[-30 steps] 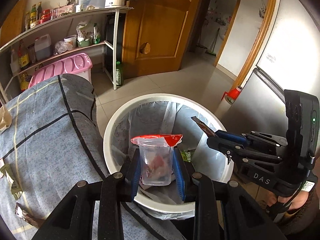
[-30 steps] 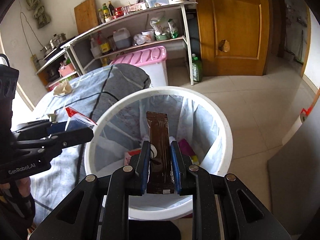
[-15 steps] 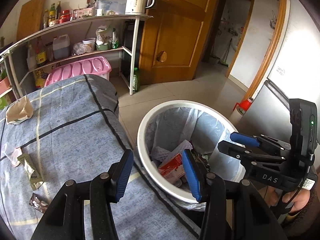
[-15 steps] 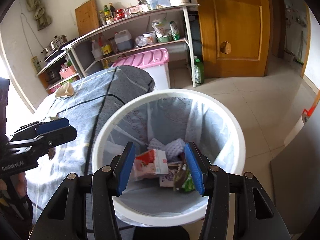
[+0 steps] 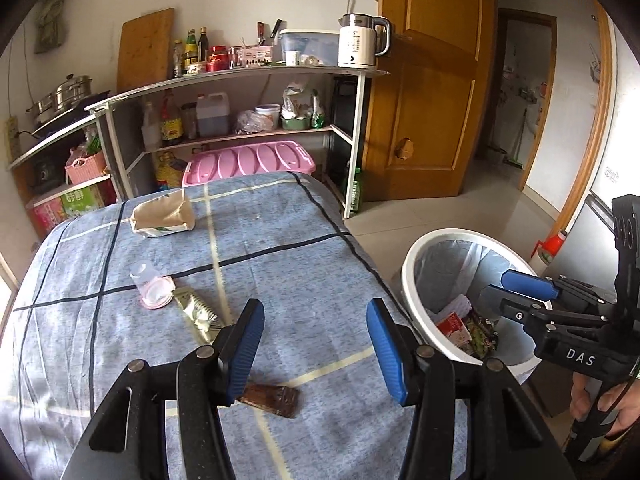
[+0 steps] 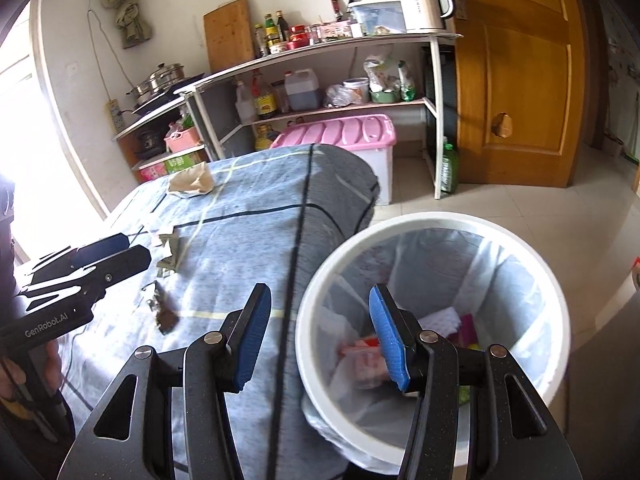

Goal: Collect trash
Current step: 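Move both open tools back over the table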

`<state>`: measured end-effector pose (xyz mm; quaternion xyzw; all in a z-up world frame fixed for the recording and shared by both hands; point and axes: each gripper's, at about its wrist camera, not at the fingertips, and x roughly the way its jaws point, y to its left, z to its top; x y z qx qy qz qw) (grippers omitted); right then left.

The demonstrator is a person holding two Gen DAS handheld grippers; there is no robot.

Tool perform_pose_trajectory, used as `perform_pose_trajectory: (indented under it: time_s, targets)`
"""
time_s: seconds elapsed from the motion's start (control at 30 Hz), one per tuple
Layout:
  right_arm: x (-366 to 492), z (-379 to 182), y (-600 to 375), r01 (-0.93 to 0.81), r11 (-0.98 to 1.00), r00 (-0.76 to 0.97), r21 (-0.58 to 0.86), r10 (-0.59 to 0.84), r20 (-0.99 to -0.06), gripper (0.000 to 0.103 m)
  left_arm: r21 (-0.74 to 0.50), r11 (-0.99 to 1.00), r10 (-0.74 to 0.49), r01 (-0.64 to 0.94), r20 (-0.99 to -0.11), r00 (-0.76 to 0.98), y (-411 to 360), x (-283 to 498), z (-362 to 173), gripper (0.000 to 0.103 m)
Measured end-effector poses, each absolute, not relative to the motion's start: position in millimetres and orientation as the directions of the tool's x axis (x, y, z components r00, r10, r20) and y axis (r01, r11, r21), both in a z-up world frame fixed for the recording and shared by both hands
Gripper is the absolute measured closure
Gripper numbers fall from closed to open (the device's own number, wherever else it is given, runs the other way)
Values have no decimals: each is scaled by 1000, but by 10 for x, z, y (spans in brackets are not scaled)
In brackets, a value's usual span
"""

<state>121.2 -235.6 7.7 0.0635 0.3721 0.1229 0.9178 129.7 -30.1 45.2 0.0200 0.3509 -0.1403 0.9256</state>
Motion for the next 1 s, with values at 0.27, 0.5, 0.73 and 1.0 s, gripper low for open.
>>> perform_pose_trajectory:
  time_s: [0.27, 0.5, 0.73, 1.0]
  targets:
    - [1351, 53, -1864, -249, 945, 666, 212, 326, -671, 51, -35, 982, -165, 188, -653, 739, 105, 1276, 434, 50]
    - [1497, 11, -1437, -313, 931, 636, 189, 353, -687, 51, -56, 989, -137, 134, -662, 737, 485, 1364, 376, 50]
    - [1709, -93, -1057, -371, 910, 585, 186, 385, -714, 51, -109, 992, -121, 63, -679, 724, 991, 1524, 257, 50]
    - [1950, -218, -657, -456, 869, 529, 195, 440, -726, 51, -116, 992, -114, 46, -690, 715, 1299, 1743, 131, 44]
